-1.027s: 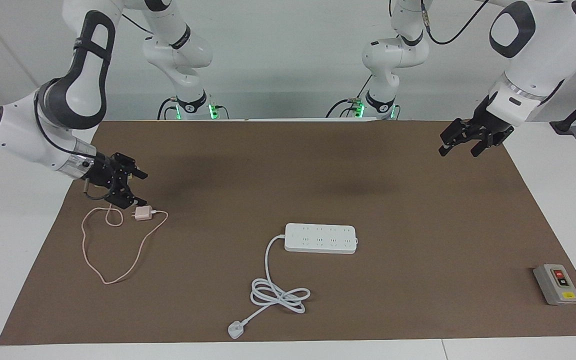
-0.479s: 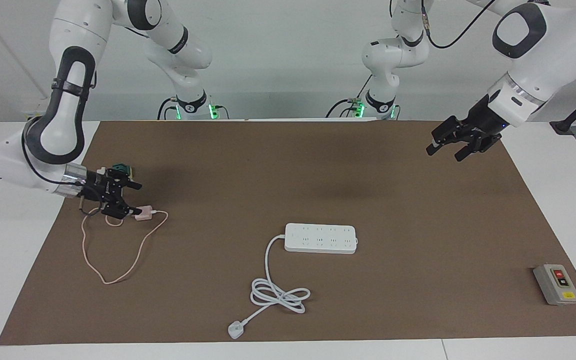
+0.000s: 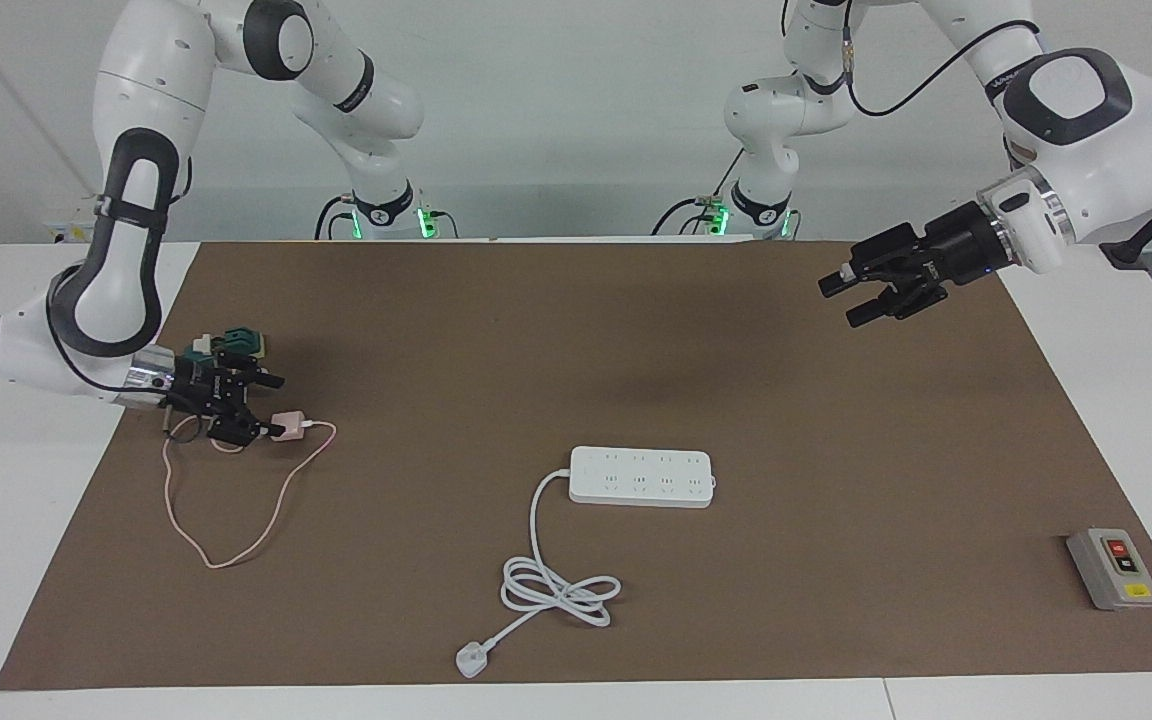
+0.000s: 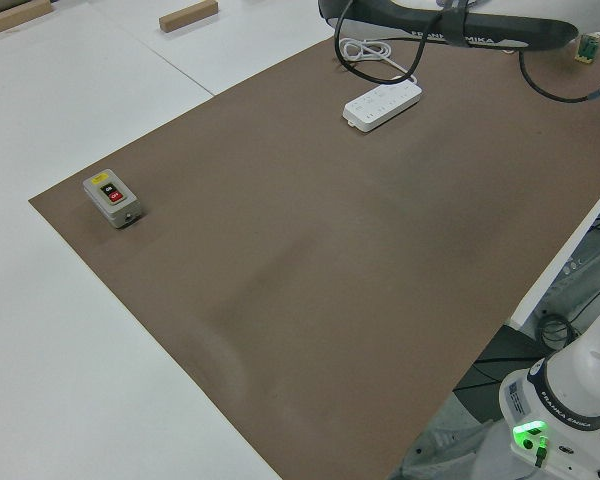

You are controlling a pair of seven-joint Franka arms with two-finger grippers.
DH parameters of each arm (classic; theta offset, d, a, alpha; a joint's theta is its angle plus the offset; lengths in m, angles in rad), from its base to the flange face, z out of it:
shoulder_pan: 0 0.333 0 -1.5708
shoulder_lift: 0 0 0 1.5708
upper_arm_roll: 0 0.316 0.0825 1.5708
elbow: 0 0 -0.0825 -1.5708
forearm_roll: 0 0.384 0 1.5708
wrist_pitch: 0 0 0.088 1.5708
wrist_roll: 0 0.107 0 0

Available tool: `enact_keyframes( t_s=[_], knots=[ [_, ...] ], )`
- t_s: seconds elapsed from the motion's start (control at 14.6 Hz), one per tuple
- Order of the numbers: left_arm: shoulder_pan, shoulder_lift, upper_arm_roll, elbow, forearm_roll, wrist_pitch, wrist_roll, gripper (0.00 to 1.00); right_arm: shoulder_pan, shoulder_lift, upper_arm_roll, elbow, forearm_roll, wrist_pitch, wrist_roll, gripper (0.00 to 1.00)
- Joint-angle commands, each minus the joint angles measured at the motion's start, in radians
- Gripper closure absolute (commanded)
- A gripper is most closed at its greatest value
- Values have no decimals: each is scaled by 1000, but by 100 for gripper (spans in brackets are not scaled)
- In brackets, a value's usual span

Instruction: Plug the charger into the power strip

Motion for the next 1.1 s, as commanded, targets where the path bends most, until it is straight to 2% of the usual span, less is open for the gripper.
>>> enact_keyframes(
  t_s=[0.0, 0.07, 0.27, 0.55, 0.75, 1.03],
  knots=[
    [39, 77, -1, -58, -213, -42, 167, 0, -19, 23, 7, 16, 50, -18, -24, 0],
    [52, 102, -1, -82, -281, -59, 222, 0, -20, 29, 7, 17, 56, -19, -26, 0],
    [50, 137, -1, -118, -319, -68, 336, 0, -37, 78, 7, 58, 57, -34, -26, 0],
    [24, 223, -7, -159, -455, -62, 509, 0, -48, 123, 7, 106, 59, -50, -58, 0],
    [-23, 229, -7, -188, -463, -21, 610, 0, -48, 124, 7, 100, 59, -48, -64, 0],
    [-101, 242, -7, -273, -598, 7, 698, 0, -48, 126, 7, 91, 59, -47, -85, 0]
  ],
)
